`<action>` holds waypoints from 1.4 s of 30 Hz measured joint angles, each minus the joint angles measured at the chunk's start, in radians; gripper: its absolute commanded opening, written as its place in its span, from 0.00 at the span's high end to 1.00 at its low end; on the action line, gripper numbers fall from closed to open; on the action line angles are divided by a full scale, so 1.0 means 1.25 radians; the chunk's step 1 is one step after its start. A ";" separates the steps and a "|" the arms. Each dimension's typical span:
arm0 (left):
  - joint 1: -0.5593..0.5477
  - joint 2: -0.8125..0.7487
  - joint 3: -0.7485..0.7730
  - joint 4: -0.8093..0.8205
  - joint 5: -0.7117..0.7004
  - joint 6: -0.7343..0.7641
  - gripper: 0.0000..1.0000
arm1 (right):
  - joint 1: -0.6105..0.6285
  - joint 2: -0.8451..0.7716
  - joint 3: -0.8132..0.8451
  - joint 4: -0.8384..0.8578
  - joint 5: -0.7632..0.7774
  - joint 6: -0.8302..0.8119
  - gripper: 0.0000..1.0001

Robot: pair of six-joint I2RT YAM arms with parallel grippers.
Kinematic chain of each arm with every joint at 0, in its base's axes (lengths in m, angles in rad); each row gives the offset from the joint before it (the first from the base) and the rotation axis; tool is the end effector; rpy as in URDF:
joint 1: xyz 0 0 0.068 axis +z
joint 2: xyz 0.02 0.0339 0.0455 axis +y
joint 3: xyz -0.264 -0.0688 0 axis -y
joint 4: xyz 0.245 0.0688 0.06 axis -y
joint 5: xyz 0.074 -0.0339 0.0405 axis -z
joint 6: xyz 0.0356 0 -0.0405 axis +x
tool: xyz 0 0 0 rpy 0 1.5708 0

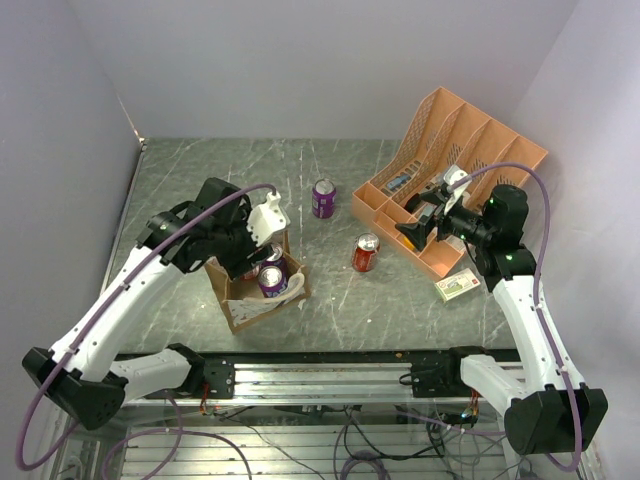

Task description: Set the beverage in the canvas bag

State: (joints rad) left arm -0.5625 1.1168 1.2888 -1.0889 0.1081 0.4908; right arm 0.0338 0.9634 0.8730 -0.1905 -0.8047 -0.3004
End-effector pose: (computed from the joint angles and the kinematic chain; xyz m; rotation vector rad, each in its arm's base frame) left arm 0.1687 -0.1109 0.3650 1.2896 2.1272 -0.1647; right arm 0.2126 0.0329 0.3406 -0.8251 1.5968 0.5509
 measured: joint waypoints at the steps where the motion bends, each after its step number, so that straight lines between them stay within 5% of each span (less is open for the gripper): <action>1: 0.000 0.005 -0.004 0.001 -0.009 -0.001 0.93 | 0.000 0.000 0.000 0.000 0.000 0.000 0.00; 13: 0.009 0.056 -0.064 0.061 -0.125 -0.019 0.93 | -0.001 0.000 0.000 0.002 -0.012 0.000 0.00; 42: 0.098 0.120 -0.171 0.198 -0.034 -0.094 0.93 | -0.001 0.000 -0.001 0.002 -0.015 -0.003 0.00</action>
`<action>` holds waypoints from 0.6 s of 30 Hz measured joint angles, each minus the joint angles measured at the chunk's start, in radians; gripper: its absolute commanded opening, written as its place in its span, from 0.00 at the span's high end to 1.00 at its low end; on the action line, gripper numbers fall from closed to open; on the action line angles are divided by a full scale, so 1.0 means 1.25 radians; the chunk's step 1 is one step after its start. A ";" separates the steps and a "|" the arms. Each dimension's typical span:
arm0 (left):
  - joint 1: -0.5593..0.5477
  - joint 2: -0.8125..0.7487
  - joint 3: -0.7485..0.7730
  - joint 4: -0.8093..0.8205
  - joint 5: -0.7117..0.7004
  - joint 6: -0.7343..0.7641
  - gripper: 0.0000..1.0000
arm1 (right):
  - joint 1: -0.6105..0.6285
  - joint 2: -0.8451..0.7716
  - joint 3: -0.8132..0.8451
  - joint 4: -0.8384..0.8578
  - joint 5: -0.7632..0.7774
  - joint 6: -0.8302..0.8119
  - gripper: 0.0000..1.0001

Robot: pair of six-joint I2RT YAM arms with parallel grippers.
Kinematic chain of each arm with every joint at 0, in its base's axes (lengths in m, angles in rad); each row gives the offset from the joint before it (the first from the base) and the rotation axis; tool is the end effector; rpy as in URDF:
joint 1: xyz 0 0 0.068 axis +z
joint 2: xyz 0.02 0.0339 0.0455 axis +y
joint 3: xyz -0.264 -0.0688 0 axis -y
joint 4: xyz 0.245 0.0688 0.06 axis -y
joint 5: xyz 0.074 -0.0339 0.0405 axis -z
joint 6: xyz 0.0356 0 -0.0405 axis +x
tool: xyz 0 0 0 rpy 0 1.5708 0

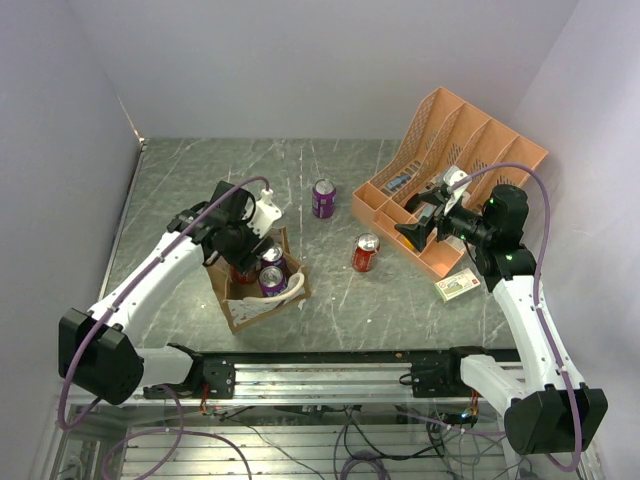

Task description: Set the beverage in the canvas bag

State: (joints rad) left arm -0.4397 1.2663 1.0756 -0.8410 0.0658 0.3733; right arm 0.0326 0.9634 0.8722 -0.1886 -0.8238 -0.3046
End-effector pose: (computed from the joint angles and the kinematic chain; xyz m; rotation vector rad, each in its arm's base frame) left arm 0.2243 -0.1081 0.2838 1.0509 2.3814 -0.1095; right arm 0.2122 0.0331 0.3406 -0.8388 1.5860 0.5637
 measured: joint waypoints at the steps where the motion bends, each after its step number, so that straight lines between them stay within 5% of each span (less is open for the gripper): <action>1: 0.002 0.000 -0.002 0.003 0.004 -0.001 0.93 | 0.000 0.000 0.000 0.000 0.000 0.000 0.00; 18: 0.015 0.049 -0.074 0.083 0.043 0.013 0.90 | 0.000 0.000 0.000 0.000 0.000 -0.002 0.00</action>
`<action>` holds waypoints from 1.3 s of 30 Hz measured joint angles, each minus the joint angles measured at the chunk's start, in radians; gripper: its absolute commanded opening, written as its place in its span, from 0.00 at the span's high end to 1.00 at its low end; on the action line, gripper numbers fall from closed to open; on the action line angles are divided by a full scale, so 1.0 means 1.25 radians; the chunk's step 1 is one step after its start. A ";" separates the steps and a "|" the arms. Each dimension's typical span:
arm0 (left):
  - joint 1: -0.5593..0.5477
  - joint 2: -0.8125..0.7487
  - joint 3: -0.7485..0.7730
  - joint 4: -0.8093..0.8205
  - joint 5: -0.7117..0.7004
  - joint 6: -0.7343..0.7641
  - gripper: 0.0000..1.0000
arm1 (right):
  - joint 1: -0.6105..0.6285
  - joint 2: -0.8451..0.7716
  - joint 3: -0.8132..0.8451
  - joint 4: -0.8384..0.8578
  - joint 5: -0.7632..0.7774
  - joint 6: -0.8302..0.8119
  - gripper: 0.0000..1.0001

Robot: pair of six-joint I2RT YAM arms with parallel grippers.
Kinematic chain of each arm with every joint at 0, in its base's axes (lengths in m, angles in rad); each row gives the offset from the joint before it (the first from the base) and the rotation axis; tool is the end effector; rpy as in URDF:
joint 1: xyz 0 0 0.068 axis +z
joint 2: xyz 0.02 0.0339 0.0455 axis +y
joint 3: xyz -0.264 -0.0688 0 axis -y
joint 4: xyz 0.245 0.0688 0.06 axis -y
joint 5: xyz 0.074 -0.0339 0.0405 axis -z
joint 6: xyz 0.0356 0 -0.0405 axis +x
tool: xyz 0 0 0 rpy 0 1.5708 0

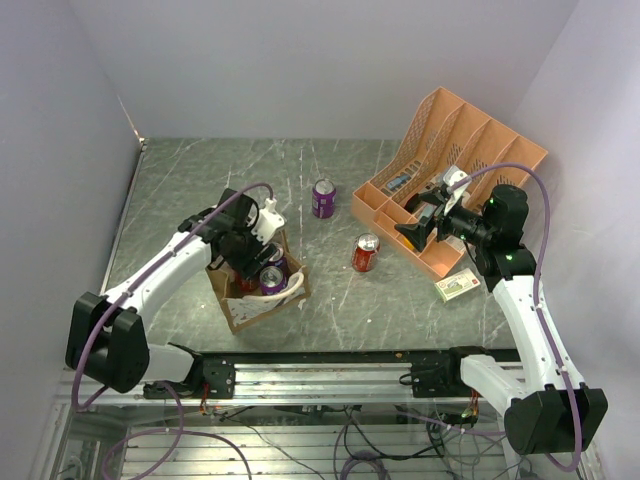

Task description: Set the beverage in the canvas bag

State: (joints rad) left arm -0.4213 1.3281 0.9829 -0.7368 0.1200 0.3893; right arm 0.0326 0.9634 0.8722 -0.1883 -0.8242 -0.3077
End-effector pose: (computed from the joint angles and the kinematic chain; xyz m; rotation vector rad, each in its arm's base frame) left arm 0.2344 -0.1097 0.2468 1.0813 2.4196 -0.1697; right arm 0.2122 0.0331 0.3406 -0.8414 1.5840 0.5617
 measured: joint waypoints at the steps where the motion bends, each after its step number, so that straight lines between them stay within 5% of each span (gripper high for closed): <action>1: 0.000 0.001 -0.002 0.003 0.001 0.001 0.89 | 0.000 0.000 0.000 0.000 0.000 0.000 0.00; 15: 0.000 0.011 -0.019 0.036 0.005 0.011 0.60 | 0.000 0.001 -0.009 0.002 -0.002 -0.003 0.00; 39: 0.000 -0.030 -0.055 0.055 -0.002 0.011 0.23 | 0.000 0.003 -0.013 0.002 -0.010 -0.005 0.00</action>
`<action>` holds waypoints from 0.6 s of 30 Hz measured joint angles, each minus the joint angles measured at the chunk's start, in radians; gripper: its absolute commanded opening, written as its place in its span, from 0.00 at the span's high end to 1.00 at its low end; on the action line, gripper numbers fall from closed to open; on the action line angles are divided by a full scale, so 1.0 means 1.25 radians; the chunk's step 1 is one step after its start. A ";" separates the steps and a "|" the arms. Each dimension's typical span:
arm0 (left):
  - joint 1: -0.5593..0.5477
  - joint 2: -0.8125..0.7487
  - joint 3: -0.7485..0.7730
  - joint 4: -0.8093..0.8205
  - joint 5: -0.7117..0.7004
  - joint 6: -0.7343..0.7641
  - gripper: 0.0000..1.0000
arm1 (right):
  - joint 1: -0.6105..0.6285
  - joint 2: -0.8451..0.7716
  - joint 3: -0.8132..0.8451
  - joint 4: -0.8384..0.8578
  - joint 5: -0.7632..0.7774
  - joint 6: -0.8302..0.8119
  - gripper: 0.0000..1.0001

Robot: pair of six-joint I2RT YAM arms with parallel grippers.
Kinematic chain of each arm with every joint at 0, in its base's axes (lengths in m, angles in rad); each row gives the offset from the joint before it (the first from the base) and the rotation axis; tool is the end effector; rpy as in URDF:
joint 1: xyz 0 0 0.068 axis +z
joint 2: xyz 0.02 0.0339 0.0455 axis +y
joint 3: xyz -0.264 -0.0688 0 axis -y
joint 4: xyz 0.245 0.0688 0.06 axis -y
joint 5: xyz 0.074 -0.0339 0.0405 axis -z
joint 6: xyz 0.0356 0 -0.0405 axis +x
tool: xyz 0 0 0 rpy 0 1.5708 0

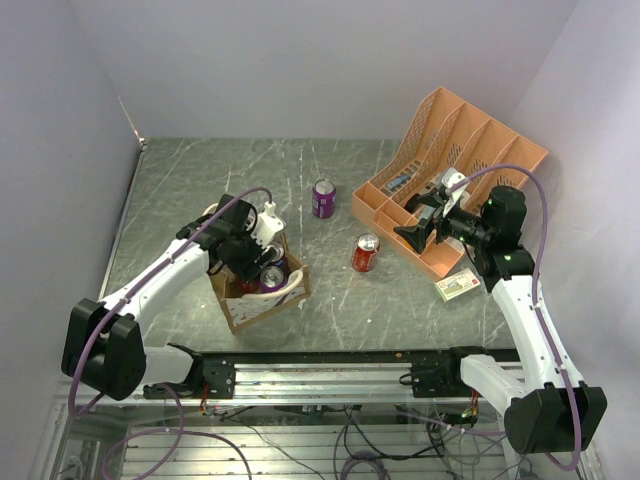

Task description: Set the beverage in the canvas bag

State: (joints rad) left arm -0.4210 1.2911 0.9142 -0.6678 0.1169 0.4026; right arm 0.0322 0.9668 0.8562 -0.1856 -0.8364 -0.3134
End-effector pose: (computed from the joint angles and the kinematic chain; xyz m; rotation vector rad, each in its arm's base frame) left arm 0.2282 -0.1067 0.2383 1.0833 2.3775 -0.1593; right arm 0.2128 0.0333 0.3348 -0.8502 1.5913 0.5763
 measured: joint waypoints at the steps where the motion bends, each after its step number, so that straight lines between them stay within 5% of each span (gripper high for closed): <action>1: 0.000 -0.001 0.000 0.000 0.000 0.000 0.22 | 0.000 0.000 0.000 0.000 -0.001 0.000 0.00; 18: 0.000 -0.035 0.008 -0.020 -0.030 0.007 0.12 | 0.000 0.000 0.000 0.000 -0.003 -0.001 0.00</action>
State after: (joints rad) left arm -0.4206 1.2472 0.9245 -0.6930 0.0792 0.4114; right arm 0.0322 0.9668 0.8562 -0.1856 -0.8398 -0.3145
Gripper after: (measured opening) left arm 0.872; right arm 0.999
